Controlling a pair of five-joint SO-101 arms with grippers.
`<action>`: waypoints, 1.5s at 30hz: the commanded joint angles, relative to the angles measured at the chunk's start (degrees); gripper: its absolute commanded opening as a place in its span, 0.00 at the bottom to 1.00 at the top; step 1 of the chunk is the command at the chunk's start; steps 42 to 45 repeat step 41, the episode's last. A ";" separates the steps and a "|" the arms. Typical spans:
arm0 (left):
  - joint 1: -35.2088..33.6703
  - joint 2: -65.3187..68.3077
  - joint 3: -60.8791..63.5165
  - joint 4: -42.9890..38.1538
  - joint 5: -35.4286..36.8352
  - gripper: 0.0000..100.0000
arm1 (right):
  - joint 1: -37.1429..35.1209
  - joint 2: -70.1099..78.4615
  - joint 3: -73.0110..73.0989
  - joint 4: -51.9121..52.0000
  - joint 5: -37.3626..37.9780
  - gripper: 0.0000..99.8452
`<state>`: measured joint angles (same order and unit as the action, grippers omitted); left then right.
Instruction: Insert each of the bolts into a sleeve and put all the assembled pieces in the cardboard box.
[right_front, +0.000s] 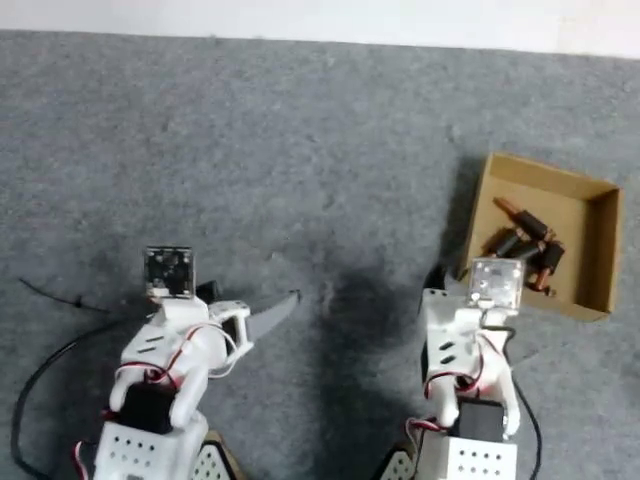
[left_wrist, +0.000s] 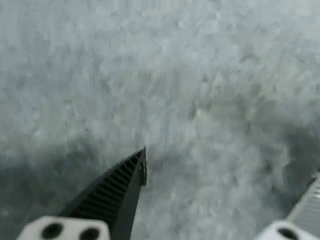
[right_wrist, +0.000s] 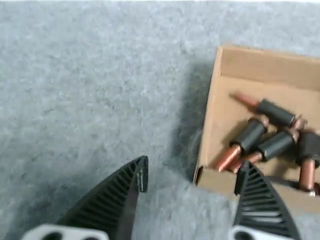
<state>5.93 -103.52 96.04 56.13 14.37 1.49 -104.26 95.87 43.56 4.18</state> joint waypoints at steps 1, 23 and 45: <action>0.22 0.04 1.19 6.15 -3.96 0.45 | -0.48 -0.84 6.64 4.18 0.09 0.25; -9.27 -0.40 1.19 19.60 -11.16 0.45 | -0.13 -1.01 6.64 27.82 0.26 0.25; -9.27 -0.40 1.19 19.60 -11.16 0.45 | -0.13 -1.01 6.64 27.82 0.26 0.25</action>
